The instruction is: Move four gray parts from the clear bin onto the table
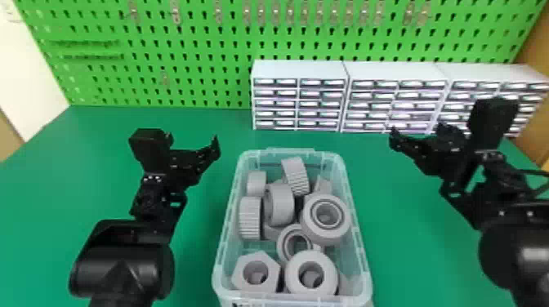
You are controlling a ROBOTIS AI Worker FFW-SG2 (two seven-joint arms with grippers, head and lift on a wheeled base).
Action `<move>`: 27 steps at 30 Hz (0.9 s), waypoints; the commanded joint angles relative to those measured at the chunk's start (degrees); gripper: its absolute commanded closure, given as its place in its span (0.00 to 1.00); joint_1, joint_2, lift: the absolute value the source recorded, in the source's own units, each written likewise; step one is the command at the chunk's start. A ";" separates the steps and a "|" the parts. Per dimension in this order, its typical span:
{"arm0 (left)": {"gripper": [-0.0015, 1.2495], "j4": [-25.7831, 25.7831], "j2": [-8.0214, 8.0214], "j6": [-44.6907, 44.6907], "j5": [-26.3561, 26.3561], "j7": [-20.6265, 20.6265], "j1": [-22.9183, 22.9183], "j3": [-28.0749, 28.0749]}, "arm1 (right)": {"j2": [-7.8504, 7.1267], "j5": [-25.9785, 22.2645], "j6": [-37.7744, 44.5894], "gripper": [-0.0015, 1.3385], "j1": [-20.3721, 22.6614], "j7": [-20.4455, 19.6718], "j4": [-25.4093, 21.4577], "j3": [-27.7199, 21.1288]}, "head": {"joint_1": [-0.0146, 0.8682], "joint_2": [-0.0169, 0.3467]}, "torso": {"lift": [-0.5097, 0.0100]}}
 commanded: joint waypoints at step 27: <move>0.13 0.17 0.02 0.16 -0.12 0.00 0.86 -0.37 | -1.77 4.49 39.31 0.13 -12.32 12.97 -4.74 0.64 | 0.80 0.24 | 0.88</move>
